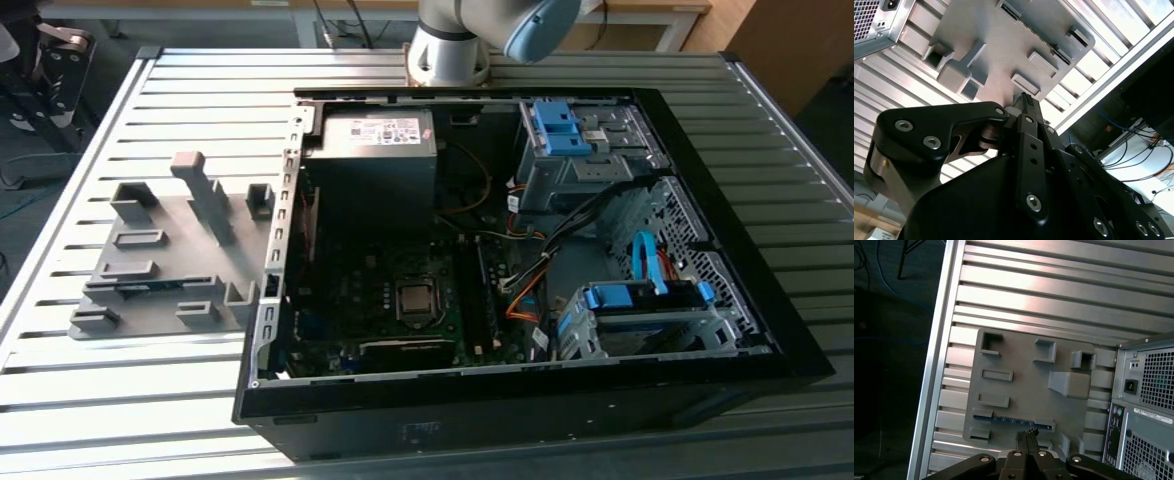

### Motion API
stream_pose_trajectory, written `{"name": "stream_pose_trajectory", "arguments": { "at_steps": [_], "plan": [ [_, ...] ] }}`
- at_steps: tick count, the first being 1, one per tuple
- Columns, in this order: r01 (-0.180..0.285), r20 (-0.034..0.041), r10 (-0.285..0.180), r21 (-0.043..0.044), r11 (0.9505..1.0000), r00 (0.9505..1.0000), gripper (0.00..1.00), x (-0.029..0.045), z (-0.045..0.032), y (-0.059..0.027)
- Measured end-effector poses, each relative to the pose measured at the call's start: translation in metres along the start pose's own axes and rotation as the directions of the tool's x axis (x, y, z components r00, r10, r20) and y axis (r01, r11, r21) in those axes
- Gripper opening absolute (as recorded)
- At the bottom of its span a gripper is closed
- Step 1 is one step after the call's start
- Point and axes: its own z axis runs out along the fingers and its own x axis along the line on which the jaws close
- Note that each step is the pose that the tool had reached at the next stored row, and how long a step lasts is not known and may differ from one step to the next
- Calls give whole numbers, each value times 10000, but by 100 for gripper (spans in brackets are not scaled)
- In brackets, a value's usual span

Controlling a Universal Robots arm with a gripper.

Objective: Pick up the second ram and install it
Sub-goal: 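Pick up the second ram and move it above second insertion slot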

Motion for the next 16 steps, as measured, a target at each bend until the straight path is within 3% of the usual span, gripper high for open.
{"name": "stream_pose_trajectory", "arguments": {
  "at_steps": [16],
  "plan": [
    [122, -5, -122, -2, 9999, 9999, 11, 0, 0, 0]
  ]
}}
